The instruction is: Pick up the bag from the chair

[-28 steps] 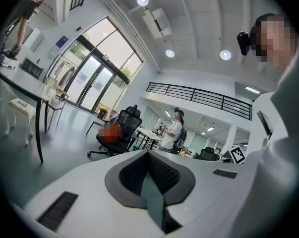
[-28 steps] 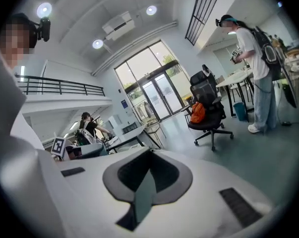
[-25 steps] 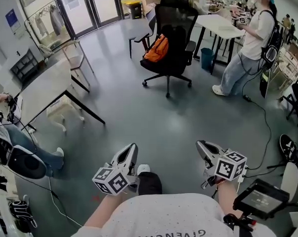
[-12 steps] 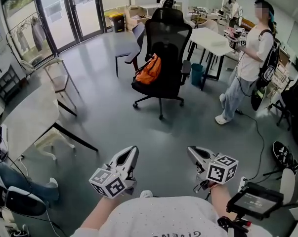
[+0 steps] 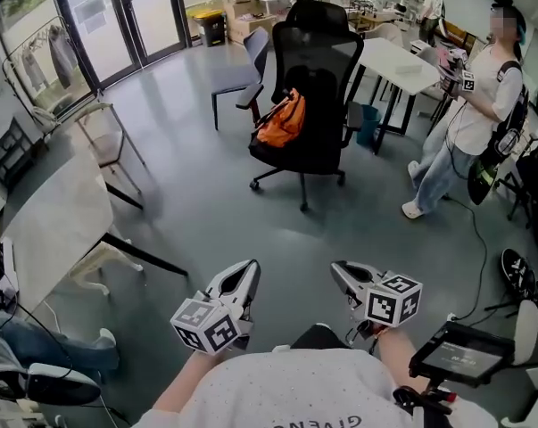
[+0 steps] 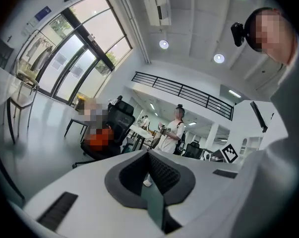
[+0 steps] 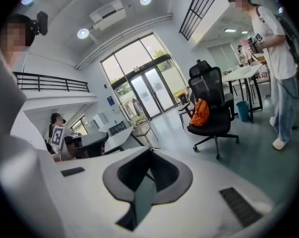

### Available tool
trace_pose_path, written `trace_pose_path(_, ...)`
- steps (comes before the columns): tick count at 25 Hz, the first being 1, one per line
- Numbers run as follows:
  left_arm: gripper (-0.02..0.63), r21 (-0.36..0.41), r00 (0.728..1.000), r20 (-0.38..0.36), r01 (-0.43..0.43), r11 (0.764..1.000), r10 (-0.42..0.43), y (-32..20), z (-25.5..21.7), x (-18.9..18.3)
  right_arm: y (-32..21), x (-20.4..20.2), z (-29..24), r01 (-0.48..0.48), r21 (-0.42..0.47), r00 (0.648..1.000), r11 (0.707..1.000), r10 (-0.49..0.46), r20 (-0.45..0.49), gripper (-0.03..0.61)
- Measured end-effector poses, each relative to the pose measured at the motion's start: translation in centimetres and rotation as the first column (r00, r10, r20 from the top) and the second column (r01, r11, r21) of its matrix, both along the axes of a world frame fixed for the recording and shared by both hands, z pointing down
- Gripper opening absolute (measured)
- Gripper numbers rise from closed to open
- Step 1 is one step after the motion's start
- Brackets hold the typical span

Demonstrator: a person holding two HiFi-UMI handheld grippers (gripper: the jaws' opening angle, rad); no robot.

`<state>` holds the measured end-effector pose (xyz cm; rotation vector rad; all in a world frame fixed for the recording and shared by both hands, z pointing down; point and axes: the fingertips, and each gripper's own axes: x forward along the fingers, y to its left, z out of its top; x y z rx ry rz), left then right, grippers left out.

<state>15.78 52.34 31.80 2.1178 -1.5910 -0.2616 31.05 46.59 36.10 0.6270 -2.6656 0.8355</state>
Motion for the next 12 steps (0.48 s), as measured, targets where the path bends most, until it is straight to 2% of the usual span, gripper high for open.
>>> trace_pose_path(4, 0.002, -0.006, 1.0, 0.002, -0.009, 1.0, 0.009, -0.8, -0.4, -1.2, -2.1, -1.6, -0.7, -0.022, -0.001, 1.0, 1.0, 0.022, -0.004, 0.005)
trace_pose_path(8, 0.002, -0.011, 0.999, -0.028, 0.044, 0.999, -0.044, -2.3, -0.9, -3.9, -3.4, -4.3, -0.3, 0.021, -0.015, 1.0, 1.0, -0.021, -0.011, 0.005)
trace_pose_path(12, 0.002, 0.0, 0.995, -0.026, 0.098, 0.995, -0.098, -6.2, -0.7, -7.0, -8.2, -7.2, 0.2, 0.044, 0.049, 0.999, 0.998, -0.044, -0.01, 0.005)
